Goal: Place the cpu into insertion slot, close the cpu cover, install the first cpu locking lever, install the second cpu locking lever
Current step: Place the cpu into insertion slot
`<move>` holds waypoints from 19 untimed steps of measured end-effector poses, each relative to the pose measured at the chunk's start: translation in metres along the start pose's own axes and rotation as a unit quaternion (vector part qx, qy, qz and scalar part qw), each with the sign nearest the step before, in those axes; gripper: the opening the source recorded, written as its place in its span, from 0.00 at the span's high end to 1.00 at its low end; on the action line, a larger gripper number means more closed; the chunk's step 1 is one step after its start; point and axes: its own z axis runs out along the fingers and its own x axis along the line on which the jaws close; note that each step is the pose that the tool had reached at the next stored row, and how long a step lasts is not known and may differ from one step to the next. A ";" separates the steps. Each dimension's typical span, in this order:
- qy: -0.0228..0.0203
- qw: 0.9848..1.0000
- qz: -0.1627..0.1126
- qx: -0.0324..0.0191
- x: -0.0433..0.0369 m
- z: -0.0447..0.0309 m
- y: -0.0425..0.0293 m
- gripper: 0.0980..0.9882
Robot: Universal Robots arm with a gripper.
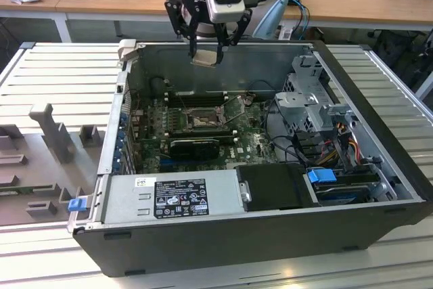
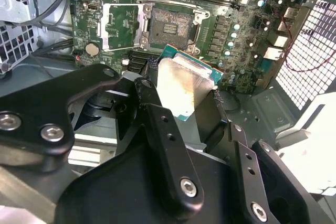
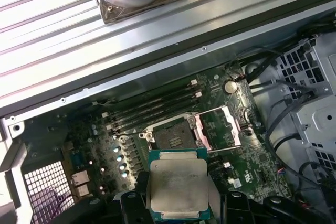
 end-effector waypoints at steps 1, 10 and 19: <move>0.000 1.000 0.003 0.000 0.0000 0.0000 0.0000 0.52; -0.004 0.999 0.045 -0.001 0.0000 0.0002 0.0000 0.52; -0.007 0.997 0.083 -0.002 0.0000 0.0003 0.0000 0.52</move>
